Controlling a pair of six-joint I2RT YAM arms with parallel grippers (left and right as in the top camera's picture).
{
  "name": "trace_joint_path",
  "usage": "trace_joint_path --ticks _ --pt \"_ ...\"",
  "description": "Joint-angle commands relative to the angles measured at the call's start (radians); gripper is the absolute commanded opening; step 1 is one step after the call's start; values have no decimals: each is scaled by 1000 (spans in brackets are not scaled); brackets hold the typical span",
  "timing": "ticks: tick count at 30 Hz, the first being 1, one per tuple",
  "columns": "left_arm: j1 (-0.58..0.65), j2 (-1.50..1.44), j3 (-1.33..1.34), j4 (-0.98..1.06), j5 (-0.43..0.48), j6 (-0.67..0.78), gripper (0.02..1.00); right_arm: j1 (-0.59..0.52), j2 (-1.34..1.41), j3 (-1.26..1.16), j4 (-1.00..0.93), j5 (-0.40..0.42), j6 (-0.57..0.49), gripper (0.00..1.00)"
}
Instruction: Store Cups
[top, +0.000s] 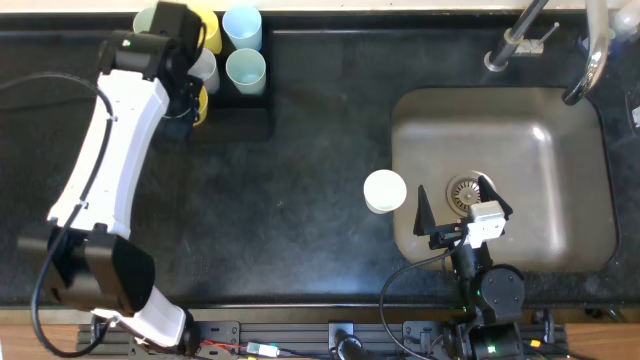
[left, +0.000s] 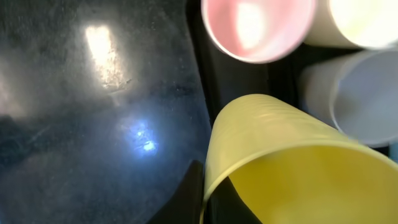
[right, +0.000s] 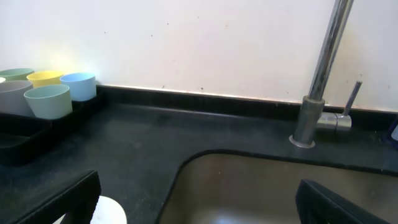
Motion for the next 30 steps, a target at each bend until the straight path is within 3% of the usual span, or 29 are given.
trace_joint_path --ticks 1,30 --pt "15 5 -14 3 24 -49 34 -2 -9 -13 5 2 -4 998" --pt "16 128 -14 86 53 -49 60 -2 -9 -13 5 2 -4 998"
